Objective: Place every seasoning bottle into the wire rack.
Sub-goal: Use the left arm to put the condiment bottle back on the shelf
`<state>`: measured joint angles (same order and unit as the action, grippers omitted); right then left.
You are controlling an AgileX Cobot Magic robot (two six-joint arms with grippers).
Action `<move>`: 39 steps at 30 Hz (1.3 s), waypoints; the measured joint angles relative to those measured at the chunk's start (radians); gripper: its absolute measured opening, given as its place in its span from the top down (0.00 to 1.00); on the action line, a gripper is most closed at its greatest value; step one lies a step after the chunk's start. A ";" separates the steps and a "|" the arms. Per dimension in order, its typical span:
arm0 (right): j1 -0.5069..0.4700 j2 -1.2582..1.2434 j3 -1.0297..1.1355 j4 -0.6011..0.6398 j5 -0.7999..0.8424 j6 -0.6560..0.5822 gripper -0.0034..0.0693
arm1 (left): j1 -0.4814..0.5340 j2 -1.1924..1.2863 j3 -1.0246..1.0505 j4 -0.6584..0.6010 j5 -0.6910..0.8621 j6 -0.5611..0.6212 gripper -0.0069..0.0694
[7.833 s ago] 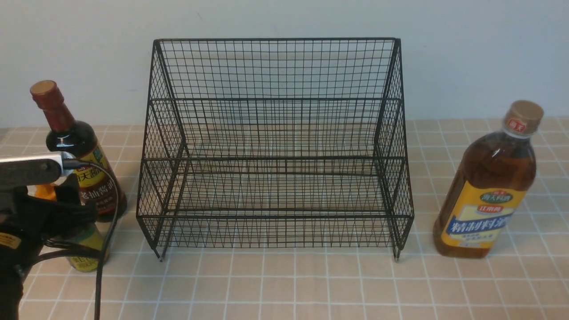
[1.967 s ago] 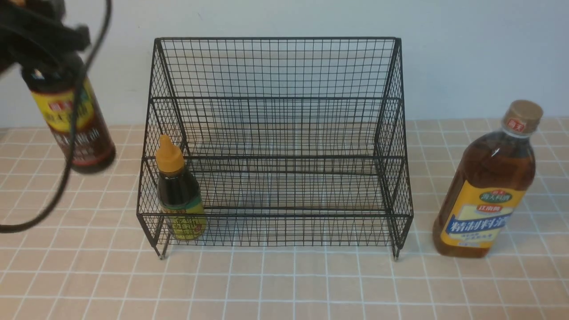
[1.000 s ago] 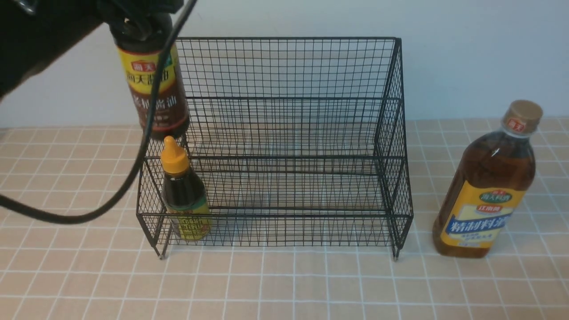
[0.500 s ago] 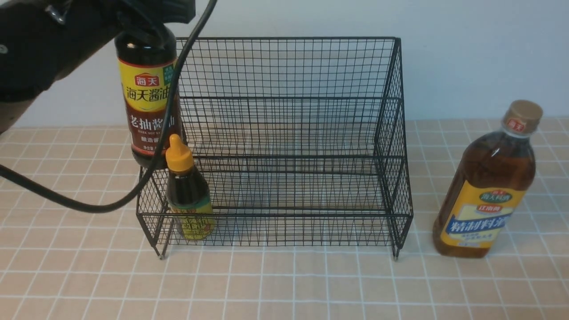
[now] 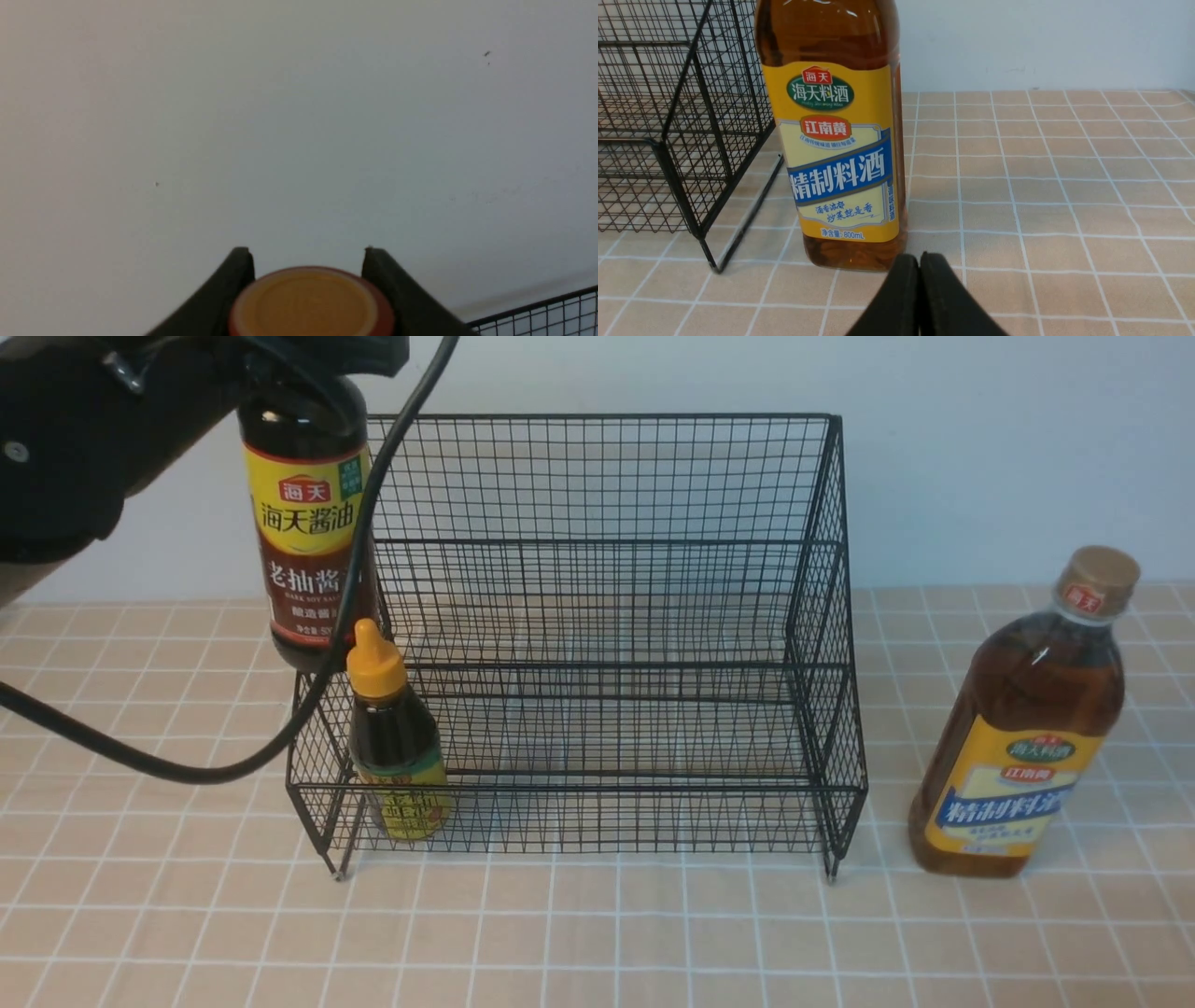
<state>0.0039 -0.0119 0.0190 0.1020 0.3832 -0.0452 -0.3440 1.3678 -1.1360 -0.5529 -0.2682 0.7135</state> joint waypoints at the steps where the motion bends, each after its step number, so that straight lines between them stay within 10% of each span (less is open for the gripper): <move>1: 0.000 0.000 0.000 0.000 0.000 0.000 0.97 | -0.005 0.001 0.000 0.019 -0.008 -0.014 0.56; 25: 0.000 0.000 0.000 0.000 0.000 0.000 0.97 | -0.027 0.125 0.001 0.167 -0.052 -0.165 0.56; 39: 0.000 0.000 0.000 0.000 0.000 0.000 0.97 | -0.028 0.180 0.001 -0.011 0.037 -0.159 0.56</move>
<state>0.0039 -0.0119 0.0190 0.1020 0.3832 -0.0452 -0.3716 1.5475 -1.1350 -0.5643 -0.2313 0.5549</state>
